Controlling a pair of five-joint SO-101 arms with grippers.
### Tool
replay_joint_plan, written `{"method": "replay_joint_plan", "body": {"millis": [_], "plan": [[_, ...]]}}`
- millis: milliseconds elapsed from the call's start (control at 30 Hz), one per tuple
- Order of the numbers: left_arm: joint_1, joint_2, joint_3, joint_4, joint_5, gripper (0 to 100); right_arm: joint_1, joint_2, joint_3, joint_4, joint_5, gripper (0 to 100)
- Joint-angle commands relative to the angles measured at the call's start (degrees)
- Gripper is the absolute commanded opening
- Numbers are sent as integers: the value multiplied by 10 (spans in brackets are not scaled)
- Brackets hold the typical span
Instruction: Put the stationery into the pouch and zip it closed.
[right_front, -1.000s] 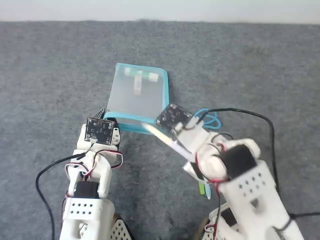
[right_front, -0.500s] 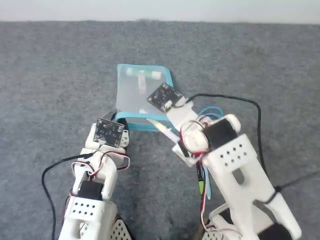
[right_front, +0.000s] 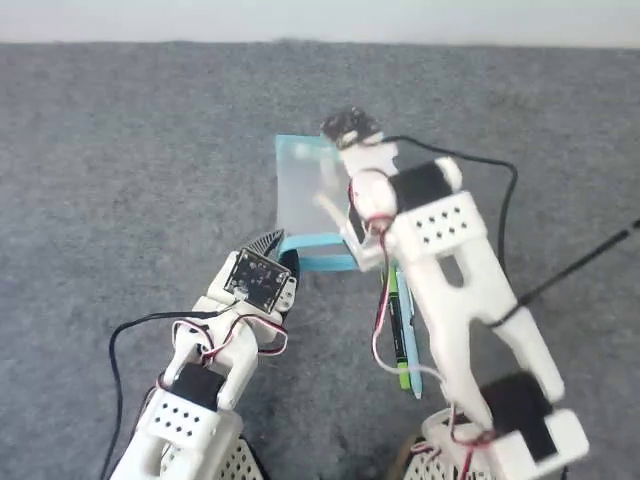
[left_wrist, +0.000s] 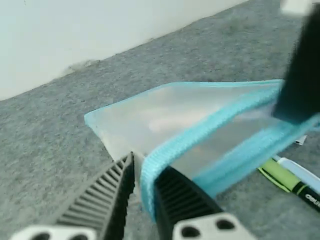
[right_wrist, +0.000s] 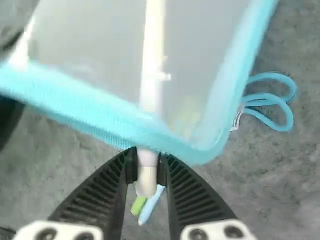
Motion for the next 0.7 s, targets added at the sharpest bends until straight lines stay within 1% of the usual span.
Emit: {"method": "replay_joint_plan", "body": {"millis": [0, 67, 100, 233, 300, 367, 500, 667], "plan": [[13, 3, -7, 3, 0, 12, 19, 34, -70, -12, -17, 10], [13, 3, -7, 3, 0, 12, 12, 56, -84, 3, -15, 24], [13, 3, -7, 3, 0, 12, 7, 66, -93, 12, -15, 50], [12, 3, -7, 3, -3, 12, -13, 68, -119, 38, -14, 209], [12, 3, -6, 3, -4, 12, -19, 51, -120, 40, 7, 244], [8, 3, -6, 3, -4, 12, -22, 27, -120, 40, 23, 237], [-25, 3, -6, -1, -4, 12, -19, -39, -112, 40, 42, 197], [-33, 3, -6, -1, -4, 12, -17, -142, -36, 26, 67, 181]]}}
